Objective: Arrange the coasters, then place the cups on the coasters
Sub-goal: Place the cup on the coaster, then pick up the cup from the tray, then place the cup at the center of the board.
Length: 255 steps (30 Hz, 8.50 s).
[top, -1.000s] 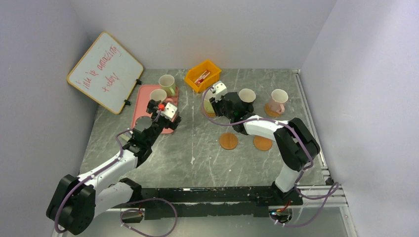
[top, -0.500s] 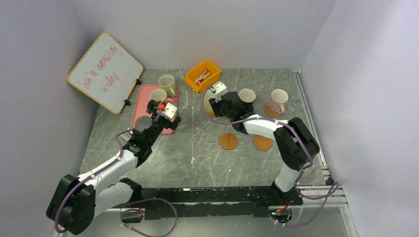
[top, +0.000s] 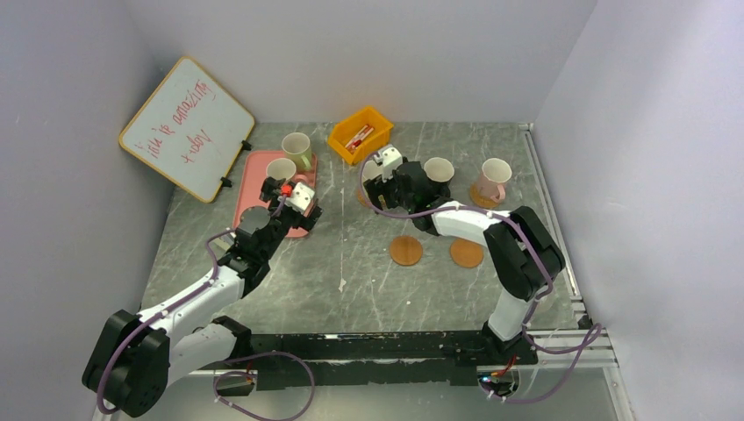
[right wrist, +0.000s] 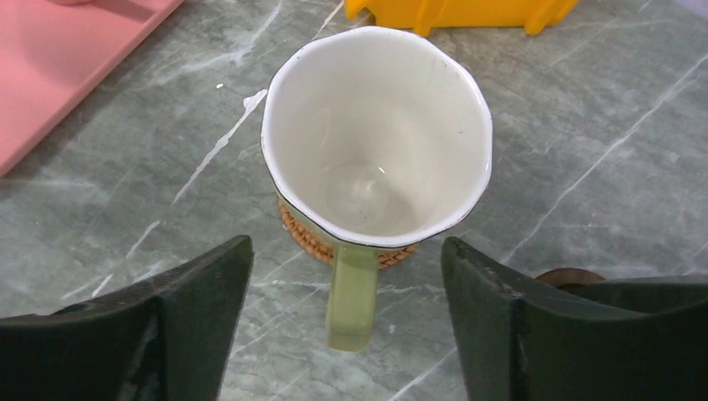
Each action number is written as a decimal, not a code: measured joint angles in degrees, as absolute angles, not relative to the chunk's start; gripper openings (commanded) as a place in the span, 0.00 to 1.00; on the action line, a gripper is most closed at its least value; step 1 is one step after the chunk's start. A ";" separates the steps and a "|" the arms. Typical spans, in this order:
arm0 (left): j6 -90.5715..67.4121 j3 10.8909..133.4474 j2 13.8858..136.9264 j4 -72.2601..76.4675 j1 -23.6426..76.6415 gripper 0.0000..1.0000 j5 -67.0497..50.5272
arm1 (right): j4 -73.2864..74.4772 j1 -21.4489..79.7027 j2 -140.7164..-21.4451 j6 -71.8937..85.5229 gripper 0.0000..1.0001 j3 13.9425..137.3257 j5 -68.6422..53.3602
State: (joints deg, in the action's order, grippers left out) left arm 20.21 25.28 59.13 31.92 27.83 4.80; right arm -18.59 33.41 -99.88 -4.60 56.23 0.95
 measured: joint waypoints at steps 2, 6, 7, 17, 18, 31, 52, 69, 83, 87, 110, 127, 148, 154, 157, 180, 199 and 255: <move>20.21 25.28 59.13 31.92 27.83 0.97 4.80 | -18.33 33.41 -99.88 -4.21 1.00 56.29 0.93; 20.21 25.28 59.13 31.92 27.83 0.97 4.78 | -18.00 33.39 -99.85 -4.21 1.00 56.29 0.95; 20.21 25.28 59.13 31.92 27.83 0.97 4.78 | -18.00 33.41 -99.81 -4.21 1.00 56.29 0.95; 20.21 25.28 59.13 31.92 27.83 0.97 4.78 | -18.65 33.39 -95.88 -4.38 1.00 56.21 0.75; 20.21 25.28 59.13 31.92 27.83 0.97 4.78 | -18.92 33.39 -95.29 -4.49 1.00 56.18 0.49; 20.21 25.28 59.16 31.90 27.83 0.97 4.29 | -19.35 33.36 -82.13 -10.46 1.00 56.18 -0.40; 20.18 25.28 59.90 32.01 27.83 0.97 4.86 | -10.94 33.12 -71.16 -11.31 0.97 51.29 -2.83; 18.70 26.65 67.92 32.91 25.12 1.00 11.99 | -11.18 33.12 -71.24 -9.98 0.95 49.76 -5.13; 16.19 39.27 74.22 28.95 17.69 0.96 11.55 | -11.20 33.12 -71.68 -9.87 0.95 49.34 -6.07; 16.19 45.93 79.79 25.06 16.27 0.96 11.40 | -11.20 33.12 -71.68 -9.85 0.95 49.17 -6.17; 8.54 60.82 98.19 13.52 8.29 0.96 4.64 | -11.62 33.12 -70.70 -9.87 0.94 48.99 -6.55; 5.30 56.27 91.64 16.34 7.62 0.96 -3.03 | -11.62 33.12 -70.70 -9.87 0.94 48.99 -6.55; 5.41 56.42 95.44 13.74 7.60 0.96 -4.75 | -11.62 33.12 -70.70 -9.89 0.94 48.99 -6.55; 5.39 56.60 95.53 13.39 7.57 0.96 -4.75 | -11.62 33.12 -70.70 -9.89 0.94 48.99 -6.55; 5.41 56.60 95.53 13.39 7.57 0.96 -4.78 | -11.62 33.12 -70.70 -9.89 0.94 48.99 -6.55; 6.35 56.62 95.53 12.84 7.46 0.90 -6.76 | -11.62 33.12 -70.70 -9.89 0.93 48.99 -6.55; 6.87 56.25 88.27 6.52 7.49 0.67 -12.16 | -11.64 33.12 -70.94 -9.89 0.93 48.99 -6.55; 18.83 42.39 76.47 2.24 28.23 0.96 -25.80 | -11.66 33.12 -71.29 -10.33 0.92 48.75 -7.62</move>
State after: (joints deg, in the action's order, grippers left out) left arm 18.83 42.39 76.47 2.24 28.23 -25.80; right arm -11.66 33.12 -71.29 -10.33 48.75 -7.62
